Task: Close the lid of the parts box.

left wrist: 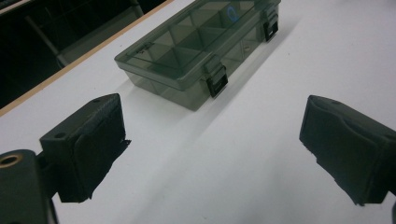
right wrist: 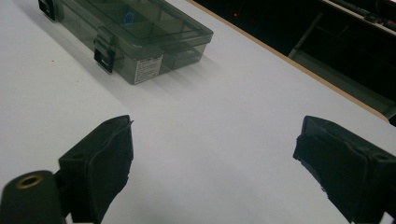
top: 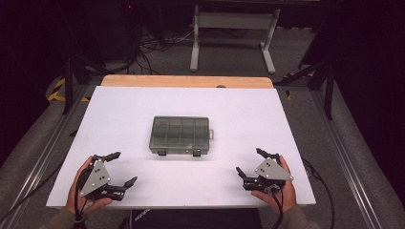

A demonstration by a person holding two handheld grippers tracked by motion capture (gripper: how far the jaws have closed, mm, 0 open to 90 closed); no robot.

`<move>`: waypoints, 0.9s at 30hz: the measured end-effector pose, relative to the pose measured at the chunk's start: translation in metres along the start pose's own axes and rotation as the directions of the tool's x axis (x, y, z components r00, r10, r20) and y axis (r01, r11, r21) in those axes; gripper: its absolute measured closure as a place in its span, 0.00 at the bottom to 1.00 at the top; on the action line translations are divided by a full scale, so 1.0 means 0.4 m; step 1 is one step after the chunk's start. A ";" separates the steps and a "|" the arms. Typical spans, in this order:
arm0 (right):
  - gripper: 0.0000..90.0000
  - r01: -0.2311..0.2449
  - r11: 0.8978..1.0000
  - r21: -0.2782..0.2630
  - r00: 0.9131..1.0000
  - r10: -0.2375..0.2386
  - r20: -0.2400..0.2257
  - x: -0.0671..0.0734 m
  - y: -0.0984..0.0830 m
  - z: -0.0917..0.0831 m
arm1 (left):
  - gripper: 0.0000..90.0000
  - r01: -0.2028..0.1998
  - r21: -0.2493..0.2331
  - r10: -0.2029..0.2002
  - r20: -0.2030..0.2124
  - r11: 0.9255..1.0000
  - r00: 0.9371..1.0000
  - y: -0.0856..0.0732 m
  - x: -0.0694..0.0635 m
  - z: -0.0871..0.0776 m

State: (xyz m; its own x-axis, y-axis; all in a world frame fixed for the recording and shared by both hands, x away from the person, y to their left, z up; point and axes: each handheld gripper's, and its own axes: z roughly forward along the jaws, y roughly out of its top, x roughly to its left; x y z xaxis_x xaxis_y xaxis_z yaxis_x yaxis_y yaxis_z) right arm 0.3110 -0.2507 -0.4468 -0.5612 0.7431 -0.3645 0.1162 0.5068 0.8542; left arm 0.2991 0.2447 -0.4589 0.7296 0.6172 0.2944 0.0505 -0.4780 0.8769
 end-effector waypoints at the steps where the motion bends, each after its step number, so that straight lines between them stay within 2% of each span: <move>1: 0.13 0.000 1.000 0.001 1.000 0.000 0.000 0.000 -0.001 0.000 | 0.08 0.007 0.003 -0.007 0.000 1.000 1.000 -0.003 0.001 -0.001; 14: 0.13 -0.027 1.000 0.014 1.000 0.027 0.004 -0.006 -0.027 -0.013 | 0.08 0.058 0.024 -0.058 -0.008 0.998 0.998 -0.038 0.025 -0.012; 20: 0.13 -0.057 0.998 0.017 0.998 0.057 -0.003 -0.011 -0.039 -0.016 | 0.07 0.112 0.036 -0.112 -0.020 0.993 0.994 -0.059 0.038 -0.016; 27: 0.13 -0.070 0.997 0.015 0.998 0.070 -0.005 -0.014 -0.049 -0.015 | 0.07 0.130 0.034 -0.129 -0.027 0.991 0.991 -0.064 0.043 -0.017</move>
State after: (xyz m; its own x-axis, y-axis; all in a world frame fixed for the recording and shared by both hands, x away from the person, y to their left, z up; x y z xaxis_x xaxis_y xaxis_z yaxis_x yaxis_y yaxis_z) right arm 0.3069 -0.2676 -0.4593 -0.5558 0.7745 -0.3023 0.1670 0.4602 0.8720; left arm 0.3057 0.2718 -0.4735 0.6981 0.6905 0.1894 0.1677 -0.4148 0.8943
